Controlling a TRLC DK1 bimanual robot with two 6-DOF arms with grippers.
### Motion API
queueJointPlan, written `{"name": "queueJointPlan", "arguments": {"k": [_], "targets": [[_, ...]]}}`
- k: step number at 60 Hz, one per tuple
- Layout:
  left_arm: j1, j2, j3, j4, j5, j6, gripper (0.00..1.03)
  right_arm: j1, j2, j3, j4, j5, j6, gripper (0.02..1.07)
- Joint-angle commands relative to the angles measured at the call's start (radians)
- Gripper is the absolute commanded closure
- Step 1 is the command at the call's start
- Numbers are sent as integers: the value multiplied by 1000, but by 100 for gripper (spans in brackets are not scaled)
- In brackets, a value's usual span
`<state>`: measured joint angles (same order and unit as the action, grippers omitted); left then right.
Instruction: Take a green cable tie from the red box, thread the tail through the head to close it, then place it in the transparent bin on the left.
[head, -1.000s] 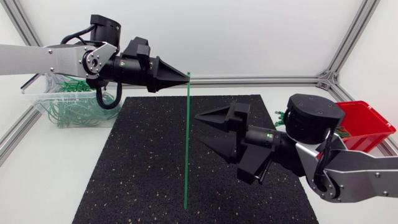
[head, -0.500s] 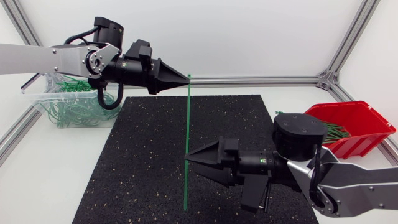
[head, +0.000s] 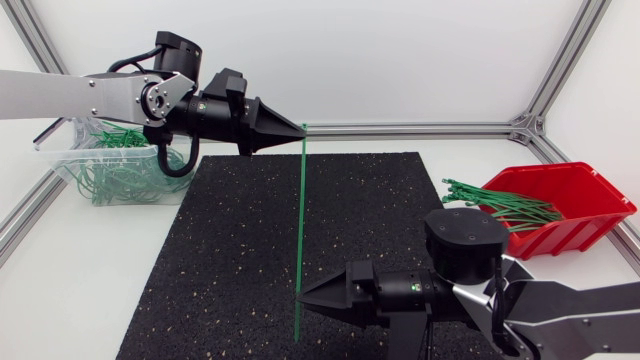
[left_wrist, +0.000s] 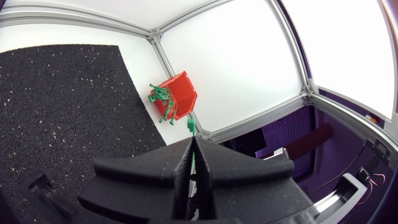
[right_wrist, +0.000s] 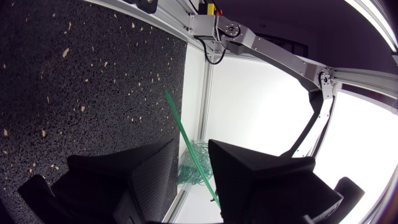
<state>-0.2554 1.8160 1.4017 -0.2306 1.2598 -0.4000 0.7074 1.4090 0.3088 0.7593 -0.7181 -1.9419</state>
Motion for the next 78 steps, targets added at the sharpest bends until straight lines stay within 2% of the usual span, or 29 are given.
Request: {"name": "queueJointPlan", "arguments": {"k": [1, 25, 37, 44, 49, 56, 71, 78], "targets": [[-8, 14, 16, -18, 12, 6, 99, 14, 25, -14, 12, 9, -31, 71], [-27, 11, 2, -61, 12, 49, 99, 40, 56, 16, 35, 31, -26, 72], [-28, 2, -15, -62, 12, 56, 99, 41, 74, 33, 49, 36, -26, 86], [-28, -1, -23, -64, 13, 64, 99, 43, 82, 38, 51, 46, -28, 101], [-27, -7, -29, -84, 12, 92, 99, 41, 81, 56, 49, 51, -8, 102], [-22, -29, -50, -116, 12, 153, 99, 44, 64, 81, 48, 51, 135, 102], [-7, -84, -132, -116, 13, 237, 99, 56, -27, 141, 35, 37, 692, 102], [-5, -115, -171, -115, 13, 282, 99, 46, -25, 147, 41, 26, 845, 102]]}}
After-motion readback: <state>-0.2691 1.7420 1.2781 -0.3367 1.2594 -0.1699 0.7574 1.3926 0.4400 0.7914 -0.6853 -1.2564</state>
